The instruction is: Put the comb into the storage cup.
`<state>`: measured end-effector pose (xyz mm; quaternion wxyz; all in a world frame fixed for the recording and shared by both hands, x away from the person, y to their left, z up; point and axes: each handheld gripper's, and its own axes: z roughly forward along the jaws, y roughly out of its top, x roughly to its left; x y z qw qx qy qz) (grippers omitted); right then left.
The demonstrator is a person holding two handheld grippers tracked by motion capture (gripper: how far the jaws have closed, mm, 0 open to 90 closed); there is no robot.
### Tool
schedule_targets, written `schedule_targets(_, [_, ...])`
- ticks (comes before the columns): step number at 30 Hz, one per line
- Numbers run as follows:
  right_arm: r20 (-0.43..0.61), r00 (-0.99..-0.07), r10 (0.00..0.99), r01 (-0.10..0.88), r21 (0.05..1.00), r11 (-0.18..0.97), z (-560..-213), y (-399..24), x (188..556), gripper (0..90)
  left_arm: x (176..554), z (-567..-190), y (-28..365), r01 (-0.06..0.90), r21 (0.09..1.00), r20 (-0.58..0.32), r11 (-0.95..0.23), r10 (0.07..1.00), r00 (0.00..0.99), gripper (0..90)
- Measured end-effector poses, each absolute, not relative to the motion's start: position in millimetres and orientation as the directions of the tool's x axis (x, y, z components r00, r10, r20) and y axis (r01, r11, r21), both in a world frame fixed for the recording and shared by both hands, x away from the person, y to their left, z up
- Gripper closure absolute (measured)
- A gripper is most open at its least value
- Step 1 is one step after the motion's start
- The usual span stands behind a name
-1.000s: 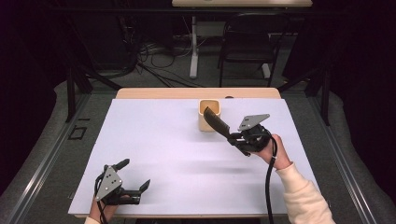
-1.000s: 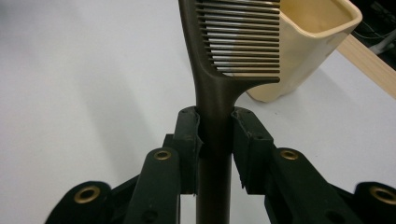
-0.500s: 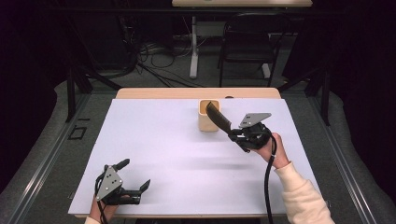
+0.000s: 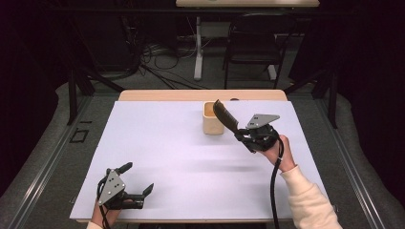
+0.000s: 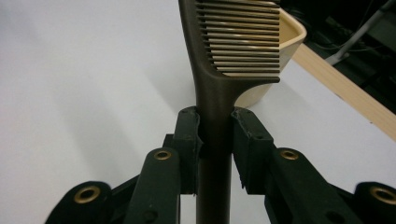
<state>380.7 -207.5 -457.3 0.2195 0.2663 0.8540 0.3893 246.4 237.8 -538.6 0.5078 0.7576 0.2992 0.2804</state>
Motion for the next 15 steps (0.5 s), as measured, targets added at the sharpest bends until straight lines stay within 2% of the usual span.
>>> schedule_targets(15, [-0.175,-0.737,0.653,0.289,0.791,0.539,-452.3,-203.2,383.3,72.4,246.7,-538.9,238.5,0.173,0.938,0.117,-0.299,0.745,0.657,0.3])
